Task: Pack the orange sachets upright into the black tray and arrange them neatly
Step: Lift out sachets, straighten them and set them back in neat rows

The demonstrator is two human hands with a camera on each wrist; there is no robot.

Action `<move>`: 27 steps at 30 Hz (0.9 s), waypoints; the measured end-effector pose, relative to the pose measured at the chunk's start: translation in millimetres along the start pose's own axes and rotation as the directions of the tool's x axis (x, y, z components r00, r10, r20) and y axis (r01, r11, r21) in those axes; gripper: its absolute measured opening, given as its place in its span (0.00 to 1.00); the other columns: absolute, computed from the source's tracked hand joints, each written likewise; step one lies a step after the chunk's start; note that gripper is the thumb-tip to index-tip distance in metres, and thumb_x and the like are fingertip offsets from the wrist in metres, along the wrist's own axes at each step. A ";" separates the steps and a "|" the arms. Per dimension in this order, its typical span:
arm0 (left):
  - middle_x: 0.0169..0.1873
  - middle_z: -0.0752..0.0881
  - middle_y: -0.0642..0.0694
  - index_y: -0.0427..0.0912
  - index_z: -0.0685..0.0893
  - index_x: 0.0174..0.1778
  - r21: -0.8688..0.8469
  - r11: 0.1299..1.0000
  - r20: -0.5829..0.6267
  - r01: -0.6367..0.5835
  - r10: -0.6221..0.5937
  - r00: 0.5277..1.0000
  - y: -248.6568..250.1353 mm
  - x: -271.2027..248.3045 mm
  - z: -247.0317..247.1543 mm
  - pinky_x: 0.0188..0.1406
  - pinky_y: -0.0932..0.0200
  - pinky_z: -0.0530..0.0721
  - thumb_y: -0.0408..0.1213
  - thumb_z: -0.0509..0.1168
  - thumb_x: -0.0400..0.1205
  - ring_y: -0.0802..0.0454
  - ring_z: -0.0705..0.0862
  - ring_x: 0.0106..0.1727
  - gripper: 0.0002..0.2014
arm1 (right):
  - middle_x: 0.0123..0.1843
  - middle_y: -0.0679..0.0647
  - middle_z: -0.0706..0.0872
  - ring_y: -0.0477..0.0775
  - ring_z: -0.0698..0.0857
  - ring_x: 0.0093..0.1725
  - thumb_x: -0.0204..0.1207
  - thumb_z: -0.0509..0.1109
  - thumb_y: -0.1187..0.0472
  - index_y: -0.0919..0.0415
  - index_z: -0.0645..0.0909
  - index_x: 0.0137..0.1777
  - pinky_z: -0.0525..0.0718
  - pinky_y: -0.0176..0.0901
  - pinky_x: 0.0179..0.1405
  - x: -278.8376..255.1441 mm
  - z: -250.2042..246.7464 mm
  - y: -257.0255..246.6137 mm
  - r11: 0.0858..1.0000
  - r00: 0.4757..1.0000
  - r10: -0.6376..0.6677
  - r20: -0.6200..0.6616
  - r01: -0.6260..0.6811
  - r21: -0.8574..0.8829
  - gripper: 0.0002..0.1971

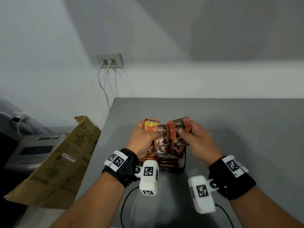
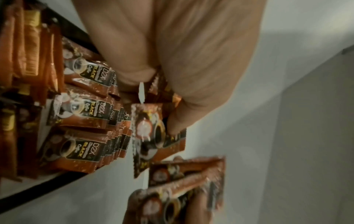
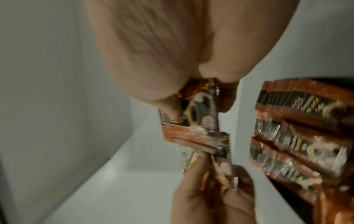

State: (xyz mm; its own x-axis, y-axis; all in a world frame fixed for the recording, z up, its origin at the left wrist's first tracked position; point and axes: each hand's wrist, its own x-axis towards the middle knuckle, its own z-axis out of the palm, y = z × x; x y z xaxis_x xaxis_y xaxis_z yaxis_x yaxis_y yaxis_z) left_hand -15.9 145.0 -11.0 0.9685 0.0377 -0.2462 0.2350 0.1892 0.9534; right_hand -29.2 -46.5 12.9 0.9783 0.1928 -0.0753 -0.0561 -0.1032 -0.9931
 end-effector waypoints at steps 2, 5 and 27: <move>0.49 0.90 0.34 0.32 0.82 0.61 0.033 0.999 0.025 -0.026 0.026 0.999 -0.3 -3.1 5.5 0.57 0.42 0.88 0.20 0.74 0.71 0.39 0.90 0.51 0.21 | 0.50 0.51 0.93 0.50 0.90 0.48 0.86 0.64 0.65 0.56 0.84 0.60 0.86 0.47 0.48 3.5 6.7 0.4 0.995 0.996 0.088 0.027 -0.089 0.038 0.09; 0.45 0.89 0.37 0.32 0.82 0.58 -0.102 0.995 0.048 0.013 -0.008 0.999 1.3 -9.5 14.4 0.41 0.49 0.89 0.26 0.65 0.83 0.45 0.90 0.43 0.08 | 0.52 0.54 0.93 0.54 0.91 0.52 0.87 0.62 0.68 0.57 0.83 0.60 0.88 0.47 0.51 5.9 12.3 3.2 0.978 0.992 0.127 -0.008 -0.124 0.169 0.10; 0.42 0.86 0.34 0.33 0.77 0.47 -0.341 0.930 0.045 0.135 -0.128 0.991 -0.2 -13.1 15.6 0.30 0.50 0.88 0.13 0.52 0.77 0.44 0.89 0.35 0.14 | 0.54 0.63 0.92 0.60 0.92 0.52 0.79 0.69 0.75 0.67 0.85 0.62 0.89 0.47 0.47 5.9 7.8 11.9 0.897 0.986 0.159 -0.039 -0.128 0.422 0.14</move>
State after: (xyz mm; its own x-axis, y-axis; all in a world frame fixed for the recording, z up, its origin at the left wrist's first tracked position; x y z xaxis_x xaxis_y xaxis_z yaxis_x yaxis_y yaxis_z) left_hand -27.3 129.2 -5.2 0.9333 -0.0309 -0.3577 0.3215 0.5154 0.7943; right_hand -25.6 -38.9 -0.1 0.9639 0.1356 -0.2290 -0.2599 0.2946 -0.9196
